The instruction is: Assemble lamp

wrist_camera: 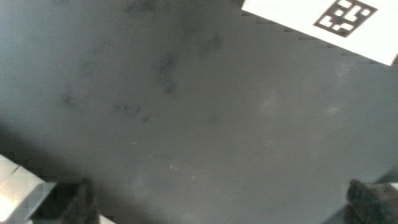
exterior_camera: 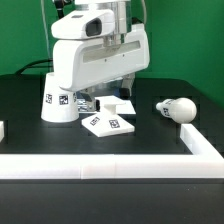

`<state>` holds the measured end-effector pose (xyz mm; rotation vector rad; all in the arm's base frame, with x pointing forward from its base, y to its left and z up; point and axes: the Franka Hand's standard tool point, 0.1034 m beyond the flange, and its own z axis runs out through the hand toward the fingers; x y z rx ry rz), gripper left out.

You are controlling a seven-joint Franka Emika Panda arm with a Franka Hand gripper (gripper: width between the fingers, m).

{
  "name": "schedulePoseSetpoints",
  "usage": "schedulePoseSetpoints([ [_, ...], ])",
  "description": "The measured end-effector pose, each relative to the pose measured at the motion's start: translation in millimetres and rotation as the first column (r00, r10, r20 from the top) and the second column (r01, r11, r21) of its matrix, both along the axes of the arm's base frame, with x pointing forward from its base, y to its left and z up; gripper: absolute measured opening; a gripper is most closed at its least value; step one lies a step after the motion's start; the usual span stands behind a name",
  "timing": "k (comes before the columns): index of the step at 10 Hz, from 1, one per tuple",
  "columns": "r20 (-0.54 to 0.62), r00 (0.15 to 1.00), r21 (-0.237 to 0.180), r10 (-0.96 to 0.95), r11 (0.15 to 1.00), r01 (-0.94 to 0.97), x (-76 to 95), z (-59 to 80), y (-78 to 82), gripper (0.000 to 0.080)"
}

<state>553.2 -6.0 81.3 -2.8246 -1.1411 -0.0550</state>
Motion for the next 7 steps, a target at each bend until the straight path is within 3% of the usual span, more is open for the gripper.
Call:
schedulePoseSetpoints([
  [6,0.000,1.000,-0.002,-0.005,1.000,0.005,-1.2,-0.2,-1.1,0.0699],
  [7,0.023,0.998,-0.012,-0.062,0.998,0.062,-13.3,-0.8,-3.5,0.0699],
])
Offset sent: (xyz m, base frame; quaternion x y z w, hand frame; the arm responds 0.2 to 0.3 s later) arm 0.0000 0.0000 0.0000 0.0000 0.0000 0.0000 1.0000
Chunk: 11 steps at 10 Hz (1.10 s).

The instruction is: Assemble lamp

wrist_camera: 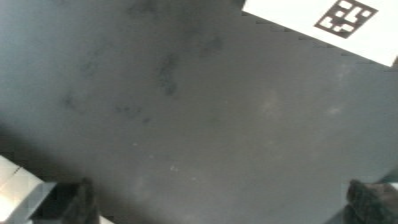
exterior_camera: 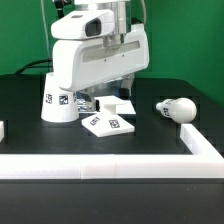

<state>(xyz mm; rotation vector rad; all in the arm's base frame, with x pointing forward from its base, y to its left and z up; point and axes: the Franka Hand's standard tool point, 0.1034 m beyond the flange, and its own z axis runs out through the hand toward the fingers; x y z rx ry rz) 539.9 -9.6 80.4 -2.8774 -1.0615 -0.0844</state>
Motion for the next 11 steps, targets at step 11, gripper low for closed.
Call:
schedulePoseSetpoints([
  [11,-0.066,0.932,-0.019,-0.356,0.934,0.356,-56.8,-12.0,5.7,0.0699],
])
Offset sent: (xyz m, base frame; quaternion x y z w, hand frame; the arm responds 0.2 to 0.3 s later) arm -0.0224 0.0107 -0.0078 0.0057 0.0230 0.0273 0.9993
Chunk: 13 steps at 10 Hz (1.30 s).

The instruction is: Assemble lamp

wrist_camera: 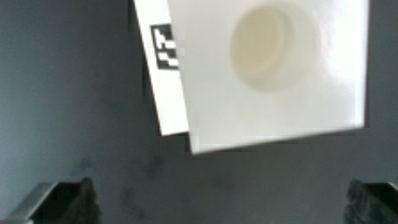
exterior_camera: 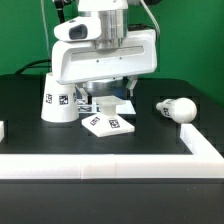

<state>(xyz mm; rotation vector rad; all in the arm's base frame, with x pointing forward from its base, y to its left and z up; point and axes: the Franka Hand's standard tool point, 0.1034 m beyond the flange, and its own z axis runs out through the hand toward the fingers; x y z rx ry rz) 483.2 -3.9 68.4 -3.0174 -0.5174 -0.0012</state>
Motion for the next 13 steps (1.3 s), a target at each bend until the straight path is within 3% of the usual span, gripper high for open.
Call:
schedulePoseSetpoints([
  [3,0.003,0.992,-0.001,0.127,0.992,-0.127,-11.4,-1.3,-0.7,0.0699],
  [7,-0.006,0.991,-0.002,0.136,0.991,-0.136,-24.7,-10.2,4.6,0.0699],
  [13,-0.002,0.991,-0.005,0.131,0.991,-0.131,-26.7,-27.1,0.4,0.0671],
])
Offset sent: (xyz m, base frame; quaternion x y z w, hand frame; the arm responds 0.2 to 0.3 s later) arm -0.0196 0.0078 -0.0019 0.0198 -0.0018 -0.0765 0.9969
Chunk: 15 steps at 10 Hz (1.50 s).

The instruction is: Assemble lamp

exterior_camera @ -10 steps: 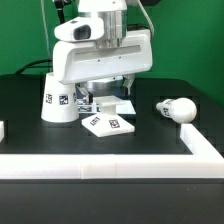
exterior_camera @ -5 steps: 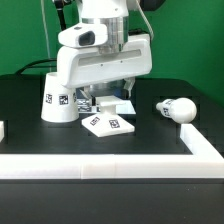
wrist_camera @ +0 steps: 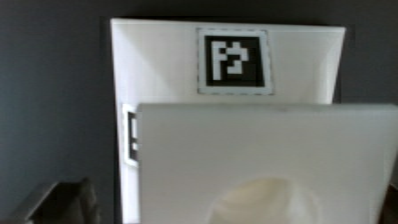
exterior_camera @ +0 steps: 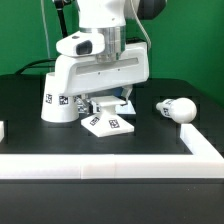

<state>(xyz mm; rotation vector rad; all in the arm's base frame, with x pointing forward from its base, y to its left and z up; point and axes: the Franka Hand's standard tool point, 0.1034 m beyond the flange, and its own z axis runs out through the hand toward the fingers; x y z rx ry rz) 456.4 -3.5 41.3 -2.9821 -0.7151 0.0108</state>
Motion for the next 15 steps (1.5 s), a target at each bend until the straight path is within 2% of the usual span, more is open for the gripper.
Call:
schedulePoseSetpoints([
  [1,0.001,1.000,0.000,-0.002,1.000,0.002,0.6,0.3,1.1,0.0671],
  [2,0.000,1.000,0.000,-0.004,1.000,0.004,1.3,0.7,0.0,0.0528],
  [10,-0.001,1.000,0.001,-0.030,1.000,0.030,4.6,0.4,1.7,0.0534],
  [15,0.038,0.984,0.015,-0.172,0.985,0.172,54.0,1.1,40.7,0.0534],
])
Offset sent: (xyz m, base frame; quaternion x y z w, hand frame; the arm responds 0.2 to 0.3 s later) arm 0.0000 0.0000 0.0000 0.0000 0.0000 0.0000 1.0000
